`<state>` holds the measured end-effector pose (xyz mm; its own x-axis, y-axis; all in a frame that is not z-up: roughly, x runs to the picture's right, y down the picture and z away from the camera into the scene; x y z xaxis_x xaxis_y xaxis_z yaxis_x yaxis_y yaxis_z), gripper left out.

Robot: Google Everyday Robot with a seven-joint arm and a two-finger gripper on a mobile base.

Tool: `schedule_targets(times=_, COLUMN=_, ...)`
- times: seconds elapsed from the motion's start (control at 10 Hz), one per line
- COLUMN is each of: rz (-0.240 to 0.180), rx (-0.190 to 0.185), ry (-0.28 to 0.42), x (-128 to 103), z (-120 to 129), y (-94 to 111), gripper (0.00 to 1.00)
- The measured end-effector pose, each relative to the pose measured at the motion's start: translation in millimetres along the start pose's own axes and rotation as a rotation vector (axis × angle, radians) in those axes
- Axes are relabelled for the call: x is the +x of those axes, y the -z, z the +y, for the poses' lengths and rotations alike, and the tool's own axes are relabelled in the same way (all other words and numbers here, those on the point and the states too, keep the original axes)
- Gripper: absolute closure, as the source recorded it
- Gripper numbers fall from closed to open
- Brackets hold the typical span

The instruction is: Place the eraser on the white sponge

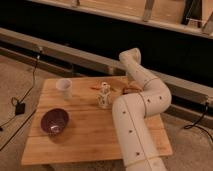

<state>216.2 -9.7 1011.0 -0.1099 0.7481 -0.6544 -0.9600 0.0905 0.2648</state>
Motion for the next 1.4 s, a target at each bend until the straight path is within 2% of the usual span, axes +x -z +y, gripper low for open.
schedule_targets(times=0.6, rz=0.044, rx=0.066, ry=0.112, x=20.7, z=0.0, y=2.6, gripper=0.35)
schedule_targets(times=0.9, rz=0.073, rx=0.091, ry=0.155, x=39.6, z=-2.9, y=-0.4, gripper=0.35)
schedule_targets(times=1.2, rz=0.103, rx=0.158, ry=0.212, x=66.7, z=-18.0, y=-4.7, gripper=0.35)
schedule_targets(times=1.3, rz=0.108, rx=0.176, ry=0.213, x=75.0, z=-22.9, y=-5.9, gripper=0.35)
schedule_targets(times=1.4, rz=0.106, rx=0.177, ry=0.201, x=81.3, z=-23.9, y=-4.8, gripper=0.35)
